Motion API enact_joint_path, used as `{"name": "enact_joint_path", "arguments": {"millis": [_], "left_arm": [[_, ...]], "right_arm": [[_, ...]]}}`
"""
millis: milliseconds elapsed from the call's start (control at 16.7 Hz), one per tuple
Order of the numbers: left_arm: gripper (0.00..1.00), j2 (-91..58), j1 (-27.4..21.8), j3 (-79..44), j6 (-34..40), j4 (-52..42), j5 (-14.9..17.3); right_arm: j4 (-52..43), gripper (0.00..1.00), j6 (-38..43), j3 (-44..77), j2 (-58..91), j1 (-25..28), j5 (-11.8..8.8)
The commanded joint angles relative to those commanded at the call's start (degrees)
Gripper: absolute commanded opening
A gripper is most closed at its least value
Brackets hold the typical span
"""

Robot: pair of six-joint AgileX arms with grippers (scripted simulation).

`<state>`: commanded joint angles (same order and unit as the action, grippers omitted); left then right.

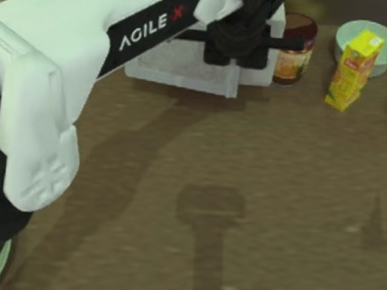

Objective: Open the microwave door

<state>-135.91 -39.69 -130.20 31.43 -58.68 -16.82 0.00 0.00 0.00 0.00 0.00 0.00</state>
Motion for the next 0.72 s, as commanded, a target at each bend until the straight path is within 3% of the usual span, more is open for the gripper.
{"name": "enact_joint_path", "arguments": {"millis": [720], "left_arm": [[0.00, 7.1, 0.4, 12.3, -5.5, 6.7, 2.5]], "right_arm": [[0.0, 1.00, 0.0, 0.0, 0.0, 0.0, 0.0]]}}
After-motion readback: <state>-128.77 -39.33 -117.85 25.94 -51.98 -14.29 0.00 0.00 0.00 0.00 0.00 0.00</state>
